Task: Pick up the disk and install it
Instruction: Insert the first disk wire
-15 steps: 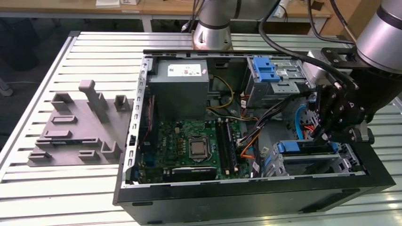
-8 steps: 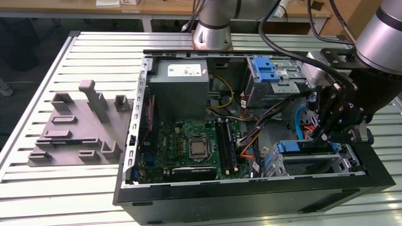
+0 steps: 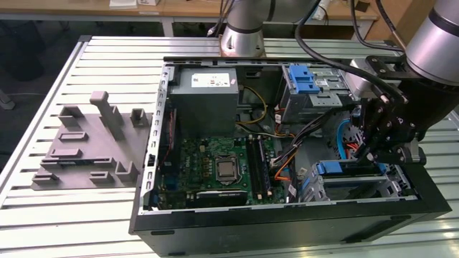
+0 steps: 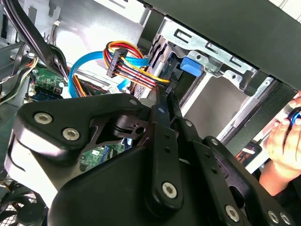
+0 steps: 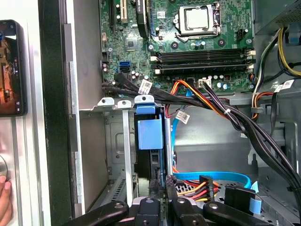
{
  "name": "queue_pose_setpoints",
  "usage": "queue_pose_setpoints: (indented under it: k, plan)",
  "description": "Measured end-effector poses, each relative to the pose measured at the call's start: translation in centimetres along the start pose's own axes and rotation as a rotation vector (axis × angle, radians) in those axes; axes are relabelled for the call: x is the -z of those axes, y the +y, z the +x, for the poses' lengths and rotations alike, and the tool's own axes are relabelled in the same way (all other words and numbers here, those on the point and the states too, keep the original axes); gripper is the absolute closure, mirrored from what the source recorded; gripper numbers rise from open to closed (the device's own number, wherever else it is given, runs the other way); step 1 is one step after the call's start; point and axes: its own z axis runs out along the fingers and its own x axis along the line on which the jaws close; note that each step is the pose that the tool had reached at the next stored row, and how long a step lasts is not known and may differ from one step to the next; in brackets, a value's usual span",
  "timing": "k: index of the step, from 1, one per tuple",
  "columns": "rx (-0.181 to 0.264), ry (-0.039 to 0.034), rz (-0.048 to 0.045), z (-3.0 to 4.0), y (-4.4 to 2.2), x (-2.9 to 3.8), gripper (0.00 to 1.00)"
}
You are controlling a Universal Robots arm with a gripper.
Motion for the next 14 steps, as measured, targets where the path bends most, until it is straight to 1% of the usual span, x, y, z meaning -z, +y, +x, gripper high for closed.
queue_pose_setpoints:
  k: [7,14]
  plan:
    - [0.0,0.0001,-0.0007,0.01,0.01,-0.01,0.84]
    - [0.0,0.0001,-0.0012,0.0,0.02,-0.22,0.84]
